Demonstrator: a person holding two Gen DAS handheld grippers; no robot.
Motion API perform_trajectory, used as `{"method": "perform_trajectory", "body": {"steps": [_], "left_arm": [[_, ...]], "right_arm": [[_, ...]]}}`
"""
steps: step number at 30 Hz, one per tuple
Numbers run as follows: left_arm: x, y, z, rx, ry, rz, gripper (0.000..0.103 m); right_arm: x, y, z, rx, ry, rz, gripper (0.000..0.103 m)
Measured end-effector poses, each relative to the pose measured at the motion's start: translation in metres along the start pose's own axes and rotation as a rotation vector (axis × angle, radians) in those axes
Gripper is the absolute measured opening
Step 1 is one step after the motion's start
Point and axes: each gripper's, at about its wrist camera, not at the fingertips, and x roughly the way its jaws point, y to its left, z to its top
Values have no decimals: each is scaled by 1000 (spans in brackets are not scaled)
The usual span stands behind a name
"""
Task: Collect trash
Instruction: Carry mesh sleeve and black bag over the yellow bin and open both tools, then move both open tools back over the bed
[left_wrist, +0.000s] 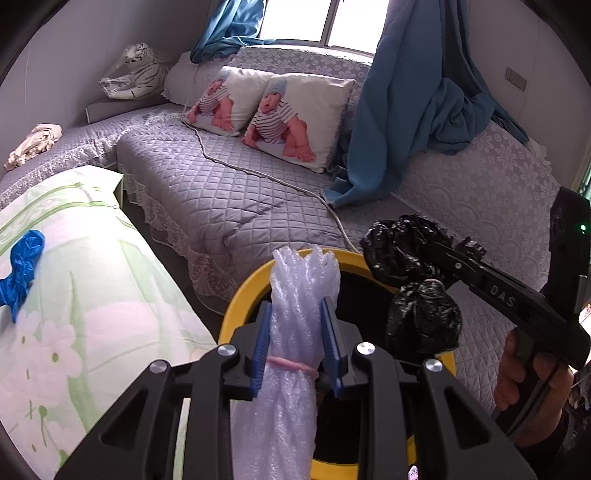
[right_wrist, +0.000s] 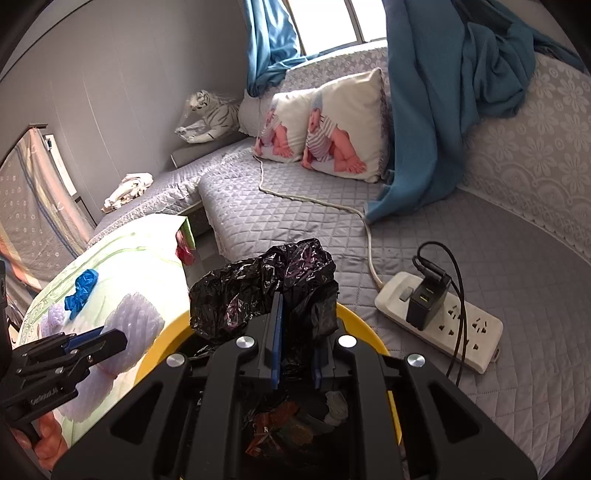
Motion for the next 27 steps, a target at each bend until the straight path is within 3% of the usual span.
{"method": "perform_trajectory", "body": {"steps": [7,11,15,27], "left_arm": [[3,-8,0,15,7,-9,29],[0,-4,0,1,-2,-9,40],[-5,3,2,-26,-17,-3,48],[-57,42,7,-103,-121,64,48]], "right_arm": [[7,-11,-1,20,4,-12,14],[6,-14,0,33,-3,-23,32],[3,-17,2,48,-9,-24,37],[-12,4,15,25,-45,24,38]]}}
